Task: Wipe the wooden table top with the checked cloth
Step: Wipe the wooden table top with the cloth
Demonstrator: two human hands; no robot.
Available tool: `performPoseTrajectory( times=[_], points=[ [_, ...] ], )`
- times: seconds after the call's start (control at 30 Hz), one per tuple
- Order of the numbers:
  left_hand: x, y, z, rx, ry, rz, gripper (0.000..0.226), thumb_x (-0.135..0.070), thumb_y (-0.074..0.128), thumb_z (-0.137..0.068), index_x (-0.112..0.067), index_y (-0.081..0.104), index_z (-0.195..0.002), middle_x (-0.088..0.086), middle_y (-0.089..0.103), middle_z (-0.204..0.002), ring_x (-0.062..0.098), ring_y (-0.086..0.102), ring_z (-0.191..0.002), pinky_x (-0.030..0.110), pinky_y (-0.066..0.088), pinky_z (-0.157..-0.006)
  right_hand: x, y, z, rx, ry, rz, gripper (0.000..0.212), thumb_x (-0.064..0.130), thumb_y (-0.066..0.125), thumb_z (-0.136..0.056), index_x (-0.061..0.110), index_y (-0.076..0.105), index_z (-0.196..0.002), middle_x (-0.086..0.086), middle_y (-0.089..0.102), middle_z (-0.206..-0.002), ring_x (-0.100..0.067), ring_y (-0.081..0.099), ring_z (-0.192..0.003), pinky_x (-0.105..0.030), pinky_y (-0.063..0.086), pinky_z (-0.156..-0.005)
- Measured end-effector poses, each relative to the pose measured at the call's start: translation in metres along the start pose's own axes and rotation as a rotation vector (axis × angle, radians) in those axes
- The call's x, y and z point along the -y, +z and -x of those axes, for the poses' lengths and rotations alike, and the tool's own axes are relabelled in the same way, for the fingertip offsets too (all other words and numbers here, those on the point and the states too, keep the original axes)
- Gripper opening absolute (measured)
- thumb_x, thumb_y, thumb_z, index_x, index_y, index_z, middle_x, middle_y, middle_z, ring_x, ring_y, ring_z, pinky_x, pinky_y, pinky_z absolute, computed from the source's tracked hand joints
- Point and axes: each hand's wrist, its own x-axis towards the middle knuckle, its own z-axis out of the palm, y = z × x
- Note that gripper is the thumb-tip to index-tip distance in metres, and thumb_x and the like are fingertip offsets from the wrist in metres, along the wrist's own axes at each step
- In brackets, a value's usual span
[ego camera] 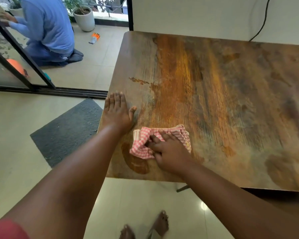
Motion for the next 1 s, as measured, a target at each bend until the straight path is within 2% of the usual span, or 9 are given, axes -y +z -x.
performPoseTrajectory(
  times=[0.1, 0.27, 0.43, 0.53, 0.63, 0.73, 0.87, 1.0],
  points=[
    [0.001, 0.001, -0.002, -0.001, 0.009, -0.01, 0.073, -0.052, 0.008, -0.099, -0.003, -0.005, -0.151, 0.016, -0.007, -0.16, 0.028, -0.012, -0.147, 0.039, -0.015, -0.116, 0.029, 0.008, -0.013, 0.0, 0.011, -0.006, 0.044, 0.036, 0.04, -0.093, 0.036, 0.043, -0.137, 0.008, 0.026, -0.154, -0.029, 0.014, -0.144, -0.044, 0.005, -0.116],
    [0.003, 0.0, -0.003, 0.014, 0.036, -0.011, 0.074, -0.054, 0.006, -0.098, -0.003, -0.007, -0.151, 0.015, -0.009, -0.16, 0.027, -0.013, -0.147, 0.04, -0.013, -0.117, 0.066, 0.022, 0.001, 0.031, -0.095, 0.02, 0.044, 0.034, 0.041, -0.093, 0.033, 0.046, -0.136, 0.005, 0.027, -0.154, -0.03, 0.013, -0.144, -0.045, 0.003, -0.115],
    [0.003, 0.0, -0.003, 0.012, 0.052, 0.005, 0.075, -0.055, 0.005, -0.097, -0.004, -0.008, -0.151, 0.015, -0.01, -0.16, 0.026, -0.016, -0.147, 0.041, -0.012, -0.119, 0.053, 0.027, 0.051, 0.035, -0.092, -0.012, 0.041, 0.034, 0.04, -0.094, 0.037, 0.046, -0.135, 0.01, 0.033, -0.15, -0.027, 0.017, -0.144, -0.045, 0.006, -0.115],
    [0.005, 0.0, -0.002, 0.007, 0.057, 0.009, 0.075, -0.055, 0.003, -0.096, -0.005, -0.01, -0.151, 0.015, -0.011, -0.16, 0.026, -0.017, -0.146, 0.041, -0.011, -0.119, 0.028, 0.023, 0.077, 0.091, -0.062, -0.007, 0.043, 0.032, 0.037, -0.092, 0.039, 0.046, -0.134, 0.014, 0.033, -0.149, -0.023, 0.016, -0.144, -0.044, 0.009, -0.117],
    [0.005, 0.0, -0.001, 0.009, 0.062, 0.01, 0.076, -0.056, 0.001, -0.096, -0.005, -0.01, -0.15, 0.015, -0.012, -0.16, 0.026, -0.017, -0.146, 0.041, -0.011, -0.119, -0.002, 0.008, 0.083, 0.071, 0.027, 0.004, 0.044, 0.032, 0.041, -0.089, 0.04, 0.049, -0.132, 0.014, 0.036, -0.147, -0.021, 0.024, -0.142, -0.044, 0.016, -0.116],
    [0.004, -0.001, 0.0, 0.003, 0.062, 0.006, 0.075, -0.055, 0.003, -0.097, -0.004, -0.009, -0.151, 0.015, -0.011, -0.16, 0.026, -0.016, -0.147, 0.042, -0.01, -0.119, -0.02, -0.003, 0.067, 0.029, 0.124, -0.008, 0.045, 0.032, 0.038, -0.09, 0.041, 0.045, -0.134, 0.016, 0.029, -0.15, -0.019, 0.018, -0.144, -0.039, 0.012, -0.116],
    [0.002, -0.001, -0.001, -0.001, 0.055, 0.005, 0.074, -0.054, 0.005, -0.098, -0.004, -0.008, -0.151, 0.015, -0.009, -0.16, 0.026, -0.015, -0.147, 0.042, -0.01, -0.119, 0.002, 0.006, 0.033, -0.055, 0.206, -0.056, 0.042, 0.032, 0.04, -0.095, 0.04, 0.042, -0.136, 0.011, 0.028, -0.152, -0.026, 0.013, -0.145, -0.041, 0.006, -0.115],
    [0.003, 0.0, -0.002, -0.003, 0.062, -0.014, 0.075, -0.054, 0.003, -0.097, -0.004, -0.009, -0.151, 0.015, -0.009, -0.16, 0.026, -0.015, -0.147, 0.042, -0.009, -0.119, 0.033, 0.022, 0.031, -0.043, 0.121, -0.057, 0.046, 0.036, 0.033, -0.091, 0.038, 0.044, -0.136, 0.011, 0.029, -0.152, -0.027, 0.014, -0.144, -0.046, 0.009, -0.116]
  ],
)
